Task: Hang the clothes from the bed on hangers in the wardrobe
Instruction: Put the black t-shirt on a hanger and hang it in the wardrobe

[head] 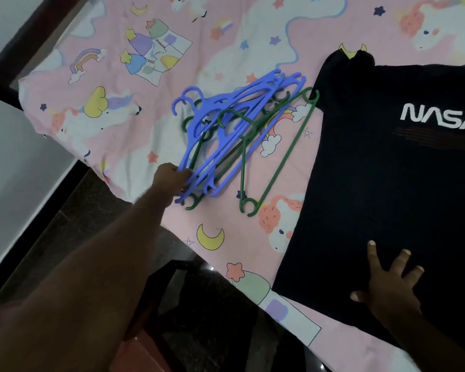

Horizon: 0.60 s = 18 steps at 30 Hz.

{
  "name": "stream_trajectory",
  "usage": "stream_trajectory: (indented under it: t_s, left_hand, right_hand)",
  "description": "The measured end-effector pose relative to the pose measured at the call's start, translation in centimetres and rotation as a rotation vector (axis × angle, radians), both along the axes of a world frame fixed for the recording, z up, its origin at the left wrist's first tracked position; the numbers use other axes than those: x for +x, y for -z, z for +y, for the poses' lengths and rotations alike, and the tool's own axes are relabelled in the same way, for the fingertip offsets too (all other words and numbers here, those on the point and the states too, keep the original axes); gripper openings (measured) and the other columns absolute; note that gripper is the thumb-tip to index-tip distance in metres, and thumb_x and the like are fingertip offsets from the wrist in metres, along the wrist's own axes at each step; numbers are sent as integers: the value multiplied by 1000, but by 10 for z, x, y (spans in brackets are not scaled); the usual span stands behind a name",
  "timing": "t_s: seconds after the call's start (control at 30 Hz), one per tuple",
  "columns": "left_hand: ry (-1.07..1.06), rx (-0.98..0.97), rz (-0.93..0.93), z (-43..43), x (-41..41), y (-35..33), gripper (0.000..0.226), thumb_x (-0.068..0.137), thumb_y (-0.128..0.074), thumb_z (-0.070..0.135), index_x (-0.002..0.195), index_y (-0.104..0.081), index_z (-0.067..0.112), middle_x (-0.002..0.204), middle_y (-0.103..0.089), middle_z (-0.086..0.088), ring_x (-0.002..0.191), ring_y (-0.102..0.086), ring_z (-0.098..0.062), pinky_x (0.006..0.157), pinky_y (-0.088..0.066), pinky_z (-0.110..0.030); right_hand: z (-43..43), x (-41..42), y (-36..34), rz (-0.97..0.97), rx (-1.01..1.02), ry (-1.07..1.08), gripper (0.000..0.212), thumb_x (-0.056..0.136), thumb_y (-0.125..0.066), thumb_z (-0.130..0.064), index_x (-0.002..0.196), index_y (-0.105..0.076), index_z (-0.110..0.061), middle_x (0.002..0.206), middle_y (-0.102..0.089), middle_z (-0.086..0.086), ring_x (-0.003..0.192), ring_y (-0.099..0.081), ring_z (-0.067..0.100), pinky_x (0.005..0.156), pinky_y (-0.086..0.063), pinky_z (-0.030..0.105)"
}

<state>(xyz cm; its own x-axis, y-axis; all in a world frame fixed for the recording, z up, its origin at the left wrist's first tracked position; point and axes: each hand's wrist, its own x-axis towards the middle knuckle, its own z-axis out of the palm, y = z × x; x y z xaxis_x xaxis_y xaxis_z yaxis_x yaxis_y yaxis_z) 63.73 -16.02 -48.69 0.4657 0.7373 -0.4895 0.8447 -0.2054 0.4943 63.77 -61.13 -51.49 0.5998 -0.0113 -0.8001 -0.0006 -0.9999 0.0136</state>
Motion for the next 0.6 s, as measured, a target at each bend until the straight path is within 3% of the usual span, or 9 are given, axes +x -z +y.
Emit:
stream_trajectory:
  t_s: [0.07,0.13,0.3,0.4,0.5,0.6]
  left_hand:
    - [8,-37,41,-11,1,2,32,85,-67,16,61,-50,3,51,-49,-13,28,-45,-15,33,-35,-18]
    - [5,-46,57,-22,5,7,31,83,-70,21,64,-52,3,53,-51,-12,26,-43,-13,30,-29,-15]
    - [45,-4,62,-40,18,14,30,80,-73,30,75,-60,3,61,-61,-9,45,-55,-20,40,-44,-22]
    - [122,70,103,-44,24,14,32,81,-70,33,75,-61,3,57,-58,-6,47,-56,-21,43,-43,-23]
    - [163,29,114,-46,30,15,39,81,-73,37,68,-59,3,48,-58,-6,38,-55,-21,42,-48,-24]
    - [191,37,158,-51,33,13,34,83,-69,31,65,-57,5,35,-53,0,27,-51,-11,35,-40,-19]
  right_hand:
    - [0,0,1,-4,-7,1,127,77,-78,-47,147,27,-42,152,34,17,143,15,50,97,-44,64]
    - [1,0,1,-12,-12,-4,128,76,-78,-49,147,28,-42,153,33,17,144,14,50,96,-45,63]
    - [0,0,3,-22,-12,-15,128,75,-80,-48,147,26,-42,153,32,17,144,13,51,96,-44,64]
    - [0,-1,3,-21,-12,-16,126,76,-79,-48,148,25,-41,153,33,18,144,13,50,97,-43,64]
    - [-1,-1,3,-28,-13,-24,126,76,-78,-48,148,26,-40,153,32,19,144,12,51,96,-44,63]
    - [-1,-1,3,-29,-5,-26,126,77,-77,-49,147,27,-41,152,32,19,144,13,50,96,-43,63]
